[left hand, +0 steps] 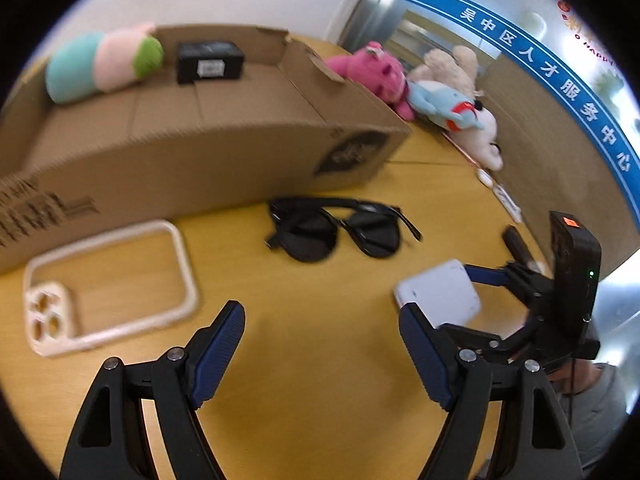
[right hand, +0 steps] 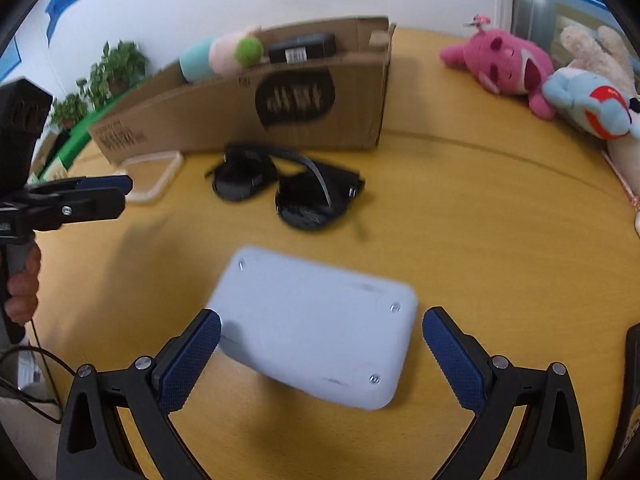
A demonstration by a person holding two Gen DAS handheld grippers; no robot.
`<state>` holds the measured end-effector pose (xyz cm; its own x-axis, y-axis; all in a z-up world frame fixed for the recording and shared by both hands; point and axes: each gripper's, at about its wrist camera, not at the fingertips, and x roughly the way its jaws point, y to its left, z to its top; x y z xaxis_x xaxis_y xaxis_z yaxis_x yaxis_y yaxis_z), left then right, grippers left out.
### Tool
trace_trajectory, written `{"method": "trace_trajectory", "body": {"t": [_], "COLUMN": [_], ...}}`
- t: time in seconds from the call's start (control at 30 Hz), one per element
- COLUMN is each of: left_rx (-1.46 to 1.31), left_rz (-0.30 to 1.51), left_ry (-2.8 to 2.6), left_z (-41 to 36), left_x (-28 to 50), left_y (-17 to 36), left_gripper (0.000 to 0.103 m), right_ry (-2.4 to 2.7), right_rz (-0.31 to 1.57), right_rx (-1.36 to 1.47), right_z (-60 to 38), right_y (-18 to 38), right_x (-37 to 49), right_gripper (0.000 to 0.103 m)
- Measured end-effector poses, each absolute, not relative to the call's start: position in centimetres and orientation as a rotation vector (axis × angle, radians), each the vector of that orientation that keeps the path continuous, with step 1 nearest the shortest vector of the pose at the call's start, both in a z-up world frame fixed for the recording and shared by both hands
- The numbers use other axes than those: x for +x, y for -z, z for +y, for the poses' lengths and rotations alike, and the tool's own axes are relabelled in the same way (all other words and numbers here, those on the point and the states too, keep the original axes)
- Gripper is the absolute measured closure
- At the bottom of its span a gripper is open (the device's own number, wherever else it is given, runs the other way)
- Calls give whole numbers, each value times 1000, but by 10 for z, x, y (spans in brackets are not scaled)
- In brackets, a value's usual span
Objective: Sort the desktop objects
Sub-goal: 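Close both grippers on the white power bank and lift it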
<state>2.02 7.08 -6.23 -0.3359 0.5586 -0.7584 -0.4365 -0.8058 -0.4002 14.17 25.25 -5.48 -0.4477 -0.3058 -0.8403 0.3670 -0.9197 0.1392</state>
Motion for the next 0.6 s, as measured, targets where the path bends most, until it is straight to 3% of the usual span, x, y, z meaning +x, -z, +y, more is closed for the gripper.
{"method": "trace_trajectory", "body": {"t": [0.27, 0.43, 0.53, 0.6], "left_rx": [-1375, -1420, -1433, -1443], "left_rz": [-243, -286, -283, -280], "left_ry": [-2104, -2041, -1999, -1970], "left_z": [59, 46, 49, 54], "left_x": [26, 39, 48, 50], "left_y": [78, 88, 92, 92], "left_gripper": [24, 24, 25, 33], "right_ry": [2160, 2146, 2118, 2117], "right_rz": [-57, 52, 230, 319], "right_rx": [1280, 1251, 1209, 1194], "right_z": [214, 219, 207, 196], "right_y": [54, 48, 49, 53], "right_x": [158, 174, 187, 190], "right_gripper": [1, 1, 1, 2]}}
